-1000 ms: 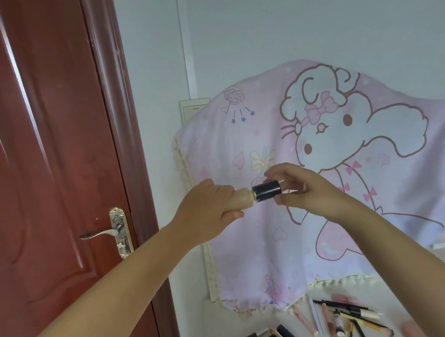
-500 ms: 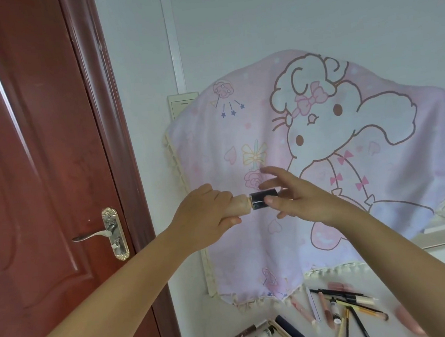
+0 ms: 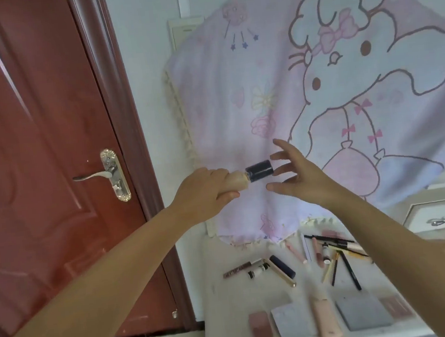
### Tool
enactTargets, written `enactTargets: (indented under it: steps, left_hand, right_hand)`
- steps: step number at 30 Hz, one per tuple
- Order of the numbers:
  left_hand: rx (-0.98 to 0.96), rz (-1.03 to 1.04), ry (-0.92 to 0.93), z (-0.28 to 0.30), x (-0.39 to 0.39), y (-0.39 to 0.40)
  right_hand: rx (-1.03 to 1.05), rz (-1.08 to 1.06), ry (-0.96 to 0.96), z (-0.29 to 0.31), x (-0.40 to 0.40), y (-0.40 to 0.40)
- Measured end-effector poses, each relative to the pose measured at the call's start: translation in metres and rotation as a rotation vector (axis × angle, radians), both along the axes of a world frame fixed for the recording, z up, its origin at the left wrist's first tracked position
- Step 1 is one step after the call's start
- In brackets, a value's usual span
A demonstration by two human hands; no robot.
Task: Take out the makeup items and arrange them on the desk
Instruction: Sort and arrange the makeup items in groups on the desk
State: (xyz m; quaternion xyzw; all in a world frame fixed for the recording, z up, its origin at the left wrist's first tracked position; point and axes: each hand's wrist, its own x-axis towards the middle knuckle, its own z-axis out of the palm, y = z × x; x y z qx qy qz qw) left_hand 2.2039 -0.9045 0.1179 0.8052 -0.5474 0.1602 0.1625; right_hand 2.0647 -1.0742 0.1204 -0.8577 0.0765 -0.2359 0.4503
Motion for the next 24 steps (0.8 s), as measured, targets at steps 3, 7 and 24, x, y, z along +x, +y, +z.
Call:
enactTargets:
  steps: [3, 7, 24]
  left_hand:
    - [0.017, 0.068, 0.319, -0.053, 0.000, 0.009]
    - [0.093, 0.118, 0.735, -0.130, -0.005, 0.016]
    - [-0.068, 0.296, 1.316, -0.309, -0.043, 0.026]
  right_hand:
    - [0.008, -0.157, 0.148, -0.070, 0.004, -0.001]
    - [-0.190, -0.219, 0.509, -0.176, 0.000, 0.006]
    - [-0.618, 0.036, 0.927, -0.330, -0.036, 0.055]
